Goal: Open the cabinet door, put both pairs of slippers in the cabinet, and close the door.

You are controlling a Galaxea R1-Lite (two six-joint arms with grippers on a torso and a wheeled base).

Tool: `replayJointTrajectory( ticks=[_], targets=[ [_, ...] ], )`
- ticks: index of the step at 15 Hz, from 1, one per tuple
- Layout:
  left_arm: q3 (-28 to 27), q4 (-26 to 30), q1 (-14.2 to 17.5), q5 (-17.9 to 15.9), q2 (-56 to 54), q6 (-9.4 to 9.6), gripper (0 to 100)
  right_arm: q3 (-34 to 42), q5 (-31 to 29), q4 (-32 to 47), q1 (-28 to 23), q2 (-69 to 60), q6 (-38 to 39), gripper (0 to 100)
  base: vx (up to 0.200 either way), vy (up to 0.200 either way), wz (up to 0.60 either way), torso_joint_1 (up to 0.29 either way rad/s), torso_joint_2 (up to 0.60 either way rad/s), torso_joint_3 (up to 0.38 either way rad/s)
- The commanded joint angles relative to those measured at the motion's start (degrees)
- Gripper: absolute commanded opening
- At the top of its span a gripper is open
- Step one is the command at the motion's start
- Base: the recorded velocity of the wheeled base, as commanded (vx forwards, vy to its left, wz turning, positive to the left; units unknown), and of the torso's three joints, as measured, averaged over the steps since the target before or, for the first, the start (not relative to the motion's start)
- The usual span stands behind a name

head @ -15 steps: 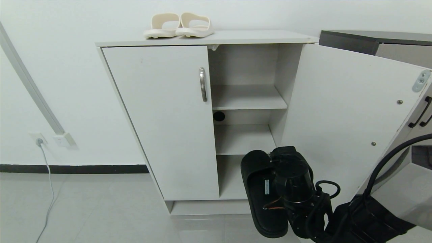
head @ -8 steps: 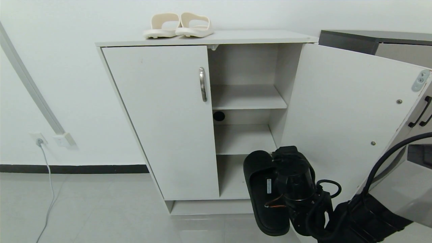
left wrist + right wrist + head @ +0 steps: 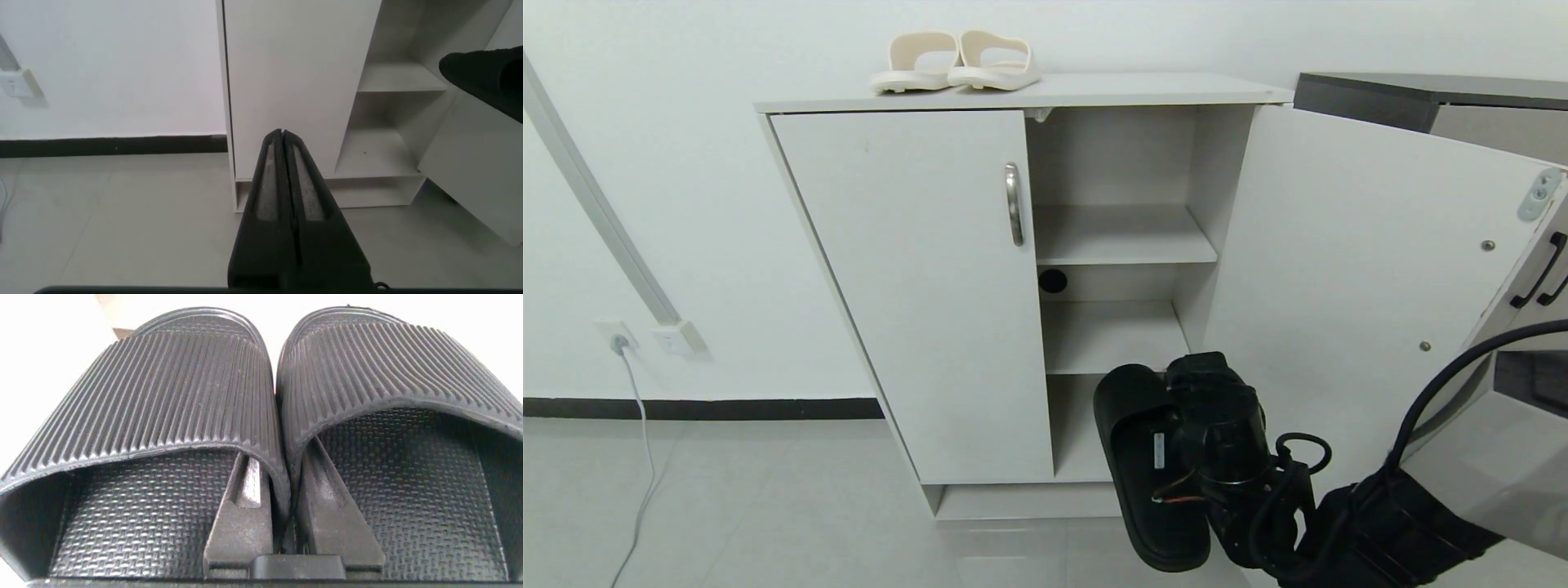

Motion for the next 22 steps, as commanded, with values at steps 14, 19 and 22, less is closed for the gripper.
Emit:
replayJointTrajectory(
  ticks=[14,19,22],
  targets=[
    [0.0,0.0,0.0,-0.1,0.1,0.01,0,-15.6,-0.3,0.0,-1.3,14.3,0.5,0,0.0,0.0,0.0,0.0,0.0,0.0],
    [0.0,0.0,0.0,-0.1,0.1,0.01,0,-15.5,-0.4,0.0,-1.1,14.6,0.5,0,0.0,0.0,0.0,0.001,0.0,-0.164],
    [0.0,0.0,0.0,-0.1,0.1,0.01,0,-15.5,-1.1,0.0,-1.1,14.9,0.5,0,0.0,0.0,0.0,0.001,0.0,-0.201]
  ],
)
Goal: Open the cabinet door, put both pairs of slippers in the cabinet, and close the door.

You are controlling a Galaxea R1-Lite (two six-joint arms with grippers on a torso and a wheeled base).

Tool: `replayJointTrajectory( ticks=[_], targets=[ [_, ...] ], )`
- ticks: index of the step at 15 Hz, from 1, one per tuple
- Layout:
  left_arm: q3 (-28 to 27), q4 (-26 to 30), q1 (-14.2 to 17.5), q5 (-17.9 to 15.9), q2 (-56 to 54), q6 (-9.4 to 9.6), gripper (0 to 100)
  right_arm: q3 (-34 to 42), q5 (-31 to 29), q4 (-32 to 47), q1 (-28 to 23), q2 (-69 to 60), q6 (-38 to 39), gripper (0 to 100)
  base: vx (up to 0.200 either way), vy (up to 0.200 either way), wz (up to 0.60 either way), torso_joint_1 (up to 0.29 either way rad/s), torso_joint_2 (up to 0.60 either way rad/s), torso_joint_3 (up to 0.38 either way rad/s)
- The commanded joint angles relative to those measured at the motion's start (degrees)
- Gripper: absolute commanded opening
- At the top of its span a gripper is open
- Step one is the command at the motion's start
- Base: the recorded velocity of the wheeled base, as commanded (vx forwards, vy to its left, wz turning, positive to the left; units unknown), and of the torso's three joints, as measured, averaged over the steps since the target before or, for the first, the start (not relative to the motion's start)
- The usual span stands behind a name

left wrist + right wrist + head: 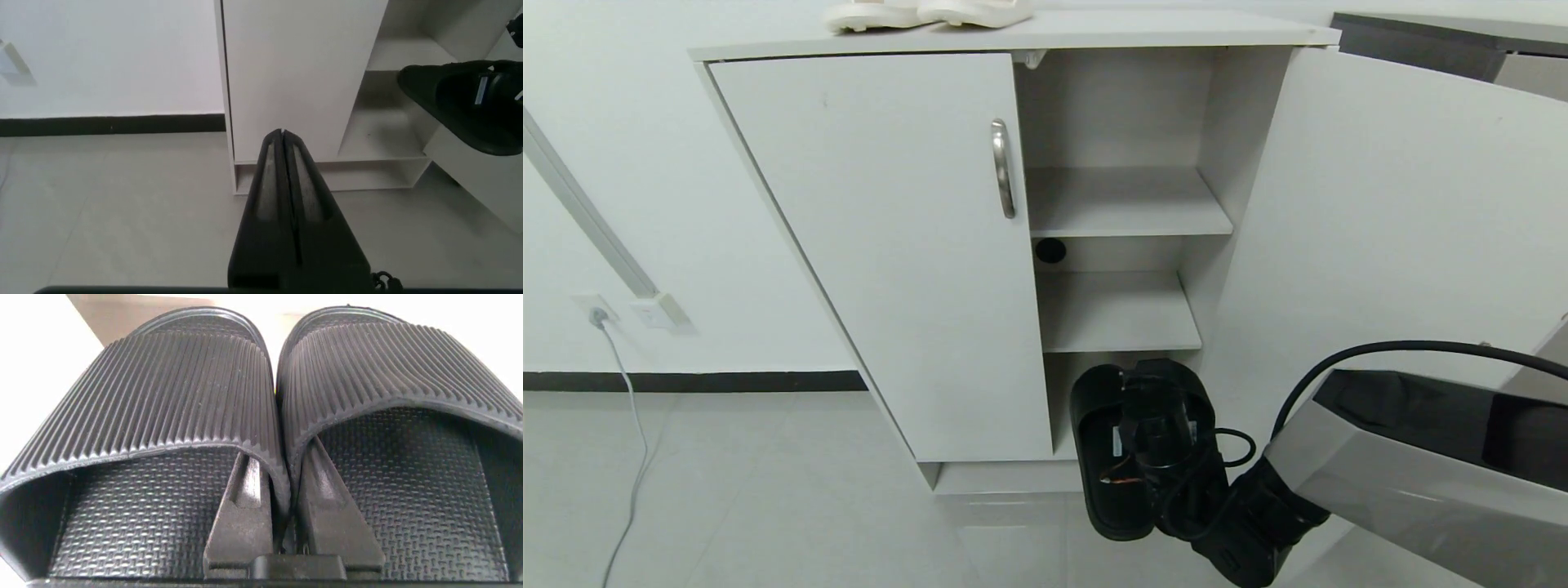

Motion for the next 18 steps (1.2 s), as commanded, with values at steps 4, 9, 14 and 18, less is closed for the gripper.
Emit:
replayJointTrajectory(
  ticks=[4,9,14,18],
  targets=[
    [0.0,0.0,0.1,0.1,0.1,-0.1,0,-0.1,-3.4,-6.3,0.5,0.9,-1.8,0,0.0,0.0,0.0,0.004,0.0,-0.129],
    [0.0,0.0,0.1,0.1,0.1,-0.1,0,0.6,-3.4,-17.1,0.6,3.0,-8.0,0,0.0,0.0,0.0,0.0,0.0,0.0],
    [0.0,0.0,0.1,0.1,0.1,-0.1,0,0.5,-3.4,-17.2,0.6,3.8,-8.0,0,0.0,0.0,0.0,0.0,0.0,0.0],
    [0.0,0.0,0.1,0.0,0.1,-0.02,0,0.5,-3.4,-17.2,0.6,3.8,-8.0,0,0.15,0.0,0.0,-0.001,0.0,0.002]
  ],
)
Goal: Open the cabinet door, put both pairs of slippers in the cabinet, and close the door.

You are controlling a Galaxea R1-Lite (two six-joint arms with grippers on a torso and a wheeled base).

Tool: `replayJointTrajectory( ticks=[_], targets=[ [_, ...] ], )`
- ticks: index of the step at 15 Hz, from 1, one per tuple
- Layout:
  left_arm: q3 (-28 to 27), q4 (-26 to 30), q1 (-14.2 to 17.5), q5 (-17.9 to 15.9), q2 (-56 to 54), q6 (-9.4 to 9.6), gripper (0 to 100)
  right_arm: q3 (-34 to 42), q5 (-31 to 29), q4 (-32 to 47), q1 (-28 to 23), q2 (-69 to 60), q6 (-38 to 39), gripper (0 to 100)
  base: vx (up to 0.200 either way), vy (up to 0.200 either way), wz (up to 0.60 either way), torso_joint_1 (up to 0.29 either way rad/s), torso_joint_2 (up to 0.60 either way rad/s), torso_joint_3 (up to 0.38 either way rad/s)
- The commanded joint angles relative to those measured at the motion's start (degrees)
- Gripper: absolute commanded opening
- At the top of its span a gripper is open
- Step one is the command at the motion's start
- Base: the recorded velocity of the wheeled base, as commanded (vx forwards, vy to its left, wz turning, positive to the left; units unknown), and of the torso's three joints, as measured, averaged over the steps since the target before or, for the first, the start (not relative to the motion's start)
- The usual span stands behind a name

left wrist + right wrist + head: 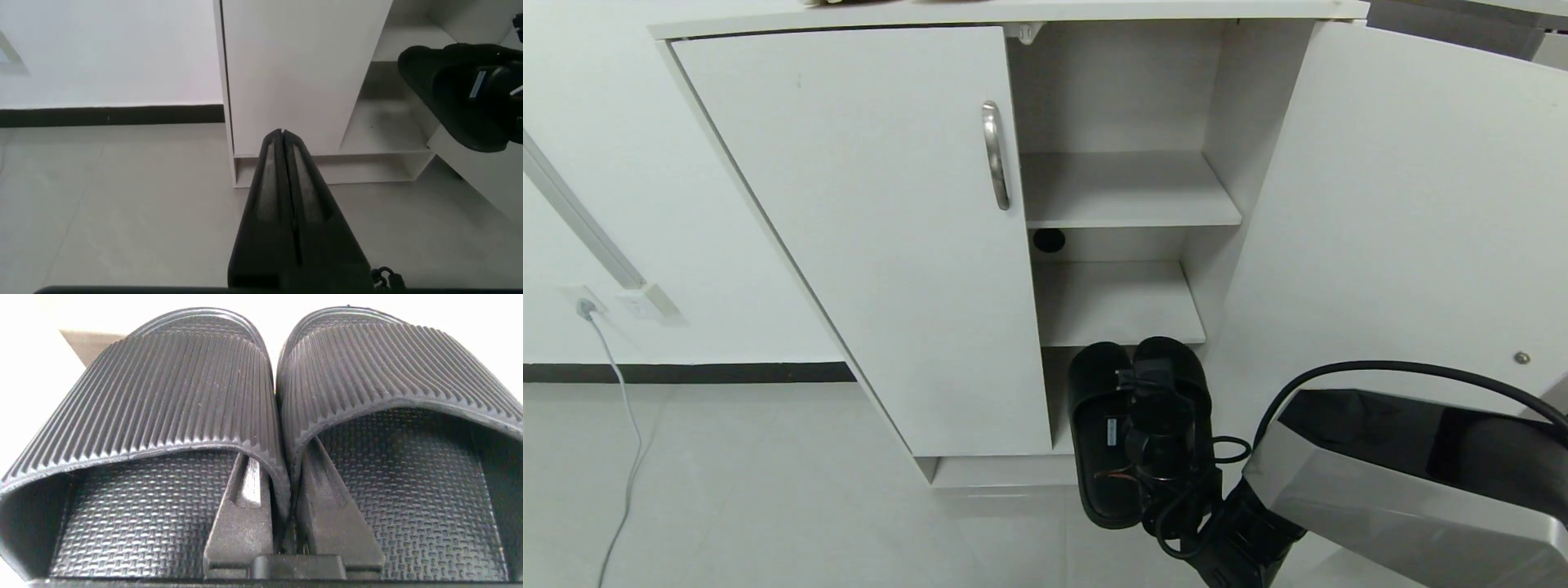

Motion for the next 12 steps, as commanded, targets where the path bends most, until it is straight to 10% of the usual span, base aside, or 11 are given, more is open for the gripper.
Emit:
replayJointTrajectory(
  ticks=[1,8,12],
  targets=[
    [0.0,0.0,0.0,0.0,0.1,-0.02,0,0.0,0.0,0.0,0.0,0.0,0.0,0,0.2,0.0,0.0,-0.002,0.0,0.012],
    [0.0,0.0,0.0,0.0,0.1,-0.1,0,0.1,-0.1,-0.1,0.7,-0.4,-0.3,0,0.2,0.0,0.0,0.004,0.0,0.0],
    [0.1,0.0,0.0,0.3,0.1,-0.1,0,-0.1,0.1,0.1,-0.2,-0.1,-0.3,0,0.0,0.0,0.0,0.0,0.0,0.0]
  ],
)
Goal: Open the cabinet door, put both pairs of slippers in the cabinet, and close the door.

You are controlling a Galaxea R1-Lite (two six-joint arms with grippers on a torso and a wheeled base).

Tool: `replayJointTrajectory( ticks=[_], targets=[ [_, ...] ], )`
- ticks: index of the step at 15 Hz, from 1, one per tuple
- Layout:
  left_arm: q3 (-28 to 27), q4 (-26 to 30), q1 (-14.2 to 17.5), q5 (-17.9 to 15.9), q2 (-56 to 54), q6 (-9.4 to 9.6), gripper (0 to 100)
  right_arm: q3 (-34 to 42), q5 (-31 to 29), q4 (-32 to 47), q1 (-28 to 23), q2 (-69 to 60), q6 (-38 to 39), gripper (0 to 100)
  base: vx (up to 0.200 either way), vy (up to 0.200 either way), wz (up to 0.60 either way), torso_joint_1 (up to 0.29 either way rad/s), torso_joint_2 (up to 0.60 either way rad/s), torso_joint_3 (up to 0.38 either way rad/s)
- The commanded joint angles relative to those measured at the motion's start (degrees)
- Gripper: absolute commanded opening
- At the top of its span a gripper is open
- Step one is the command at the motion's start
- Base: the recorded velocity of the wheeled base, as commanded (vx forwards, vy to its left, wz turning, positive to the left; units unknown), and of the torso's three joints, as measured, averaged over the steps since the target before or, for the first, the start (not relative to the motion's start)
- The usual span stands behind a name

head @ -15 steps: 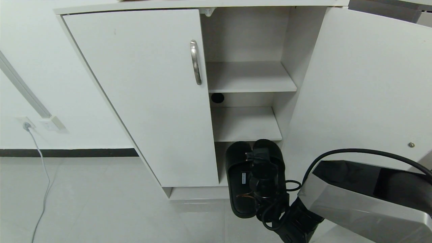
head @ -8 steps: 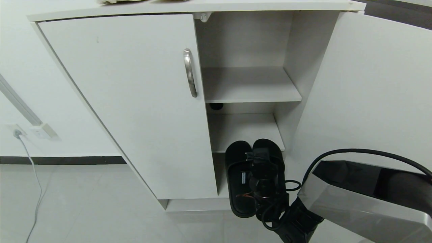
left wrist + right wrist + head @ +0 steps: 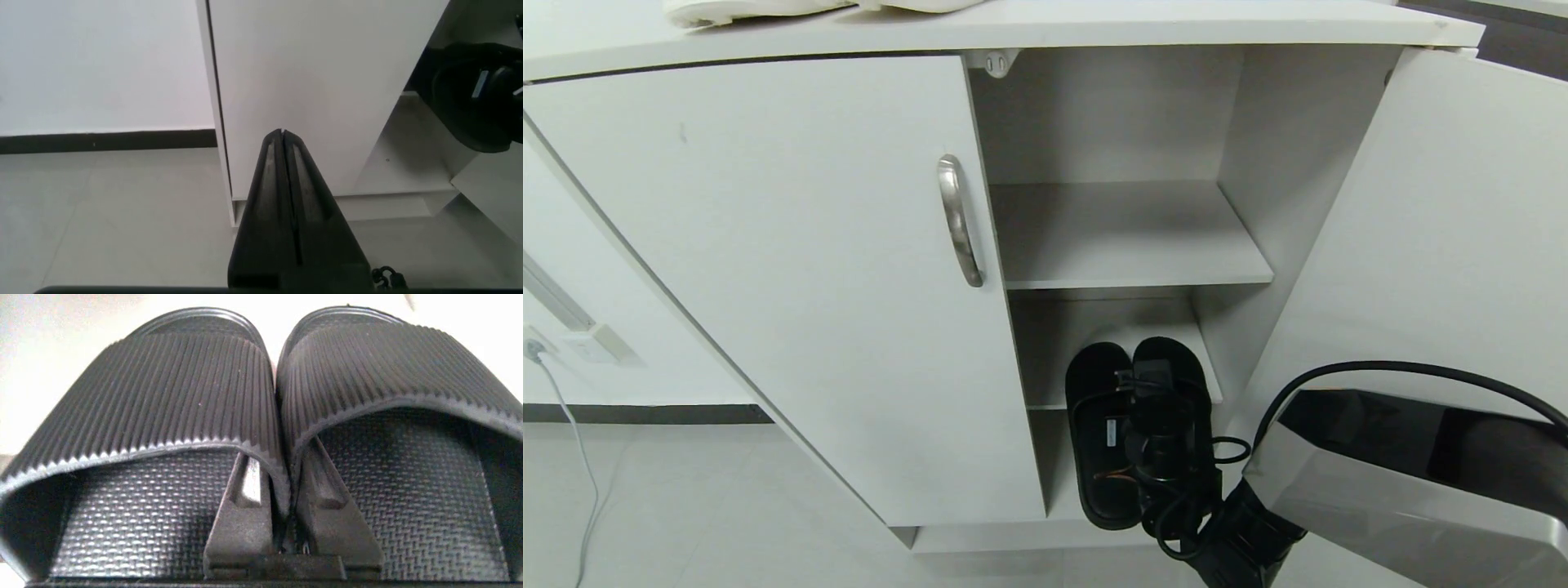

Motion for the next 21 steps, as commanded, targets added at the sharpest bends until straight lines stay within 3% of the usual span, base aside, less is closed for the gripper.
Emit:
replayJointTrajectory(
  ticks=[1,7,10,21],
  targets=[
    [-0.1,0.0,0.0,0.0,0.1,-0.08,0,-1.3,0.1,0.6,-0.5,0.2,-0.1,0,0.0,0.0,0.0,0.0,0.0,0.0],
    [0.0,0.0,0.0,0.0,0.1,-0.08,0,-7.0,1.0,4.1,-2.6,1.8,-0.9,0,0.0,0.0,0.0,0.0,0.0,0.0],
    [0.0,0.0,0.0,0.0,0.1,-0.17,0,-13.0,1.9,11.4,-3.1,2.1,-0.7,0,0.0,0.0,0.0,0.0,0.0,0.0],
    [0.0,0.0,0.0,0.1,0.1,-0.17,0,-36.7,4.0,23.9,-7.8,10.3,-0.9,0,0.0,0.0,0.0,0.0,0.0,0.0]
  ],
)
